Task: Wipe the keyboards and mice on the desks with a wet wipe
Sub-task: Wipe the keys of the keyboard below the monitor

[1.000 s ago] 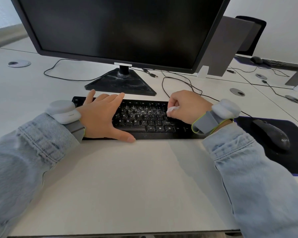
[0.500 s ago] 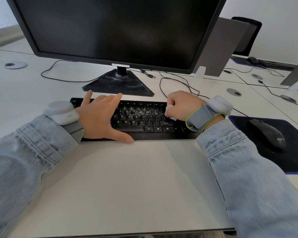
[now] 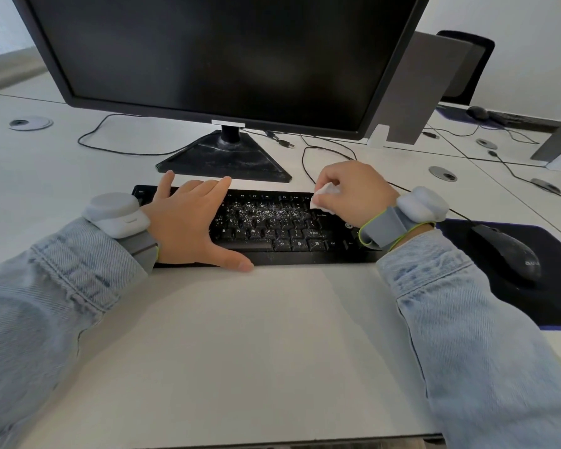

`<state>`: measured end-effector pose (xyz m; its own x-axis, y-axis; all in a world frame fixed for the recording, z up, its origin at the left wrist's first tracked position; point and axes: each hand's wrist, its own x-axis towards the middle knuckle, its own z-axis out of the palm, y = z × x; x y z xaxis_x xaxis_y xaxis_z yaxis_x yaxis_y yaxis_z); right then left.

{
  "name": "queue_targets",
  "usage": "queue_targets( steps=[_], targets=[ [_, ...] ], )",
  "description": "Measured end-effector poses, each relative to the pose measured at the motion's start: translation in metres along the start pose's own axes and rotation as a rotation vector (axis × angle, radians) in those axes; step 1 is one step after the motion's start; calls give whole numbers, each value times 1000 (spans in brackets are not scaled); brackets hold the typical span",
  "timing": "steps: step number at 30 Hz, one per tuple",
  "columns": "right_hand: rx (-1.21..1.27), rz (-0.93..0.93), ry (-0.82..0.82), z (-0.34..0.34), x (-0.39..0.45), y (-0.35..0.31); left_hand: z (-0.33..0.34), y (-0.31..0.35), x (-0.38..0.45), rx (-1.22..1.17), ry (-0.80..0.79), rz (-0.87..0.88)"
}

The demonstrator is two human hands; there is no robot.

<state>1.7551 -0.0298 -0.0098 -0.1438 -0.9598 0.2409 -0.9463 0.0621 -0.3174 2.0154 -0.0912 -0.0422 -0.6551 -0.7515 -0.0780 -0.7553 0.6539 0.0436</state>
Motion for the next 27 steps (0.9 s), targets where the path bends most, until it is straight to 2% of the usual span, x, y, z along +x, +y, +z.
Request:
queue_targets(
  steps=[2, 7, 15, 19, 22, 24, 27],
  targets=[
    [-40, -23, -36, -1, 0, 0, 0, 0, 0, 0, 1, 2],
    [32, -68, 59, 9, 4, -12, 1, 0, -1, 0, 8, 8],
    [-11, -144, -25, 25, 10, -28, 0, 0, -1, 2, 1, 10],
    [-99, -88, -106, 6, 10, -10, 0, 0, 0, 3, 10, 5],
    [-99, -49, 21, 2, 9, -4, 2, -1, 0, -4, 9, 7],
    [3, -114, 43, 8, 7, -14, 2, -1, 0, -8, 7, 7],
    [-20, -197, -49, 15, 4, -25, 1, -1, 0, -10, 7, 7]
  ],
)
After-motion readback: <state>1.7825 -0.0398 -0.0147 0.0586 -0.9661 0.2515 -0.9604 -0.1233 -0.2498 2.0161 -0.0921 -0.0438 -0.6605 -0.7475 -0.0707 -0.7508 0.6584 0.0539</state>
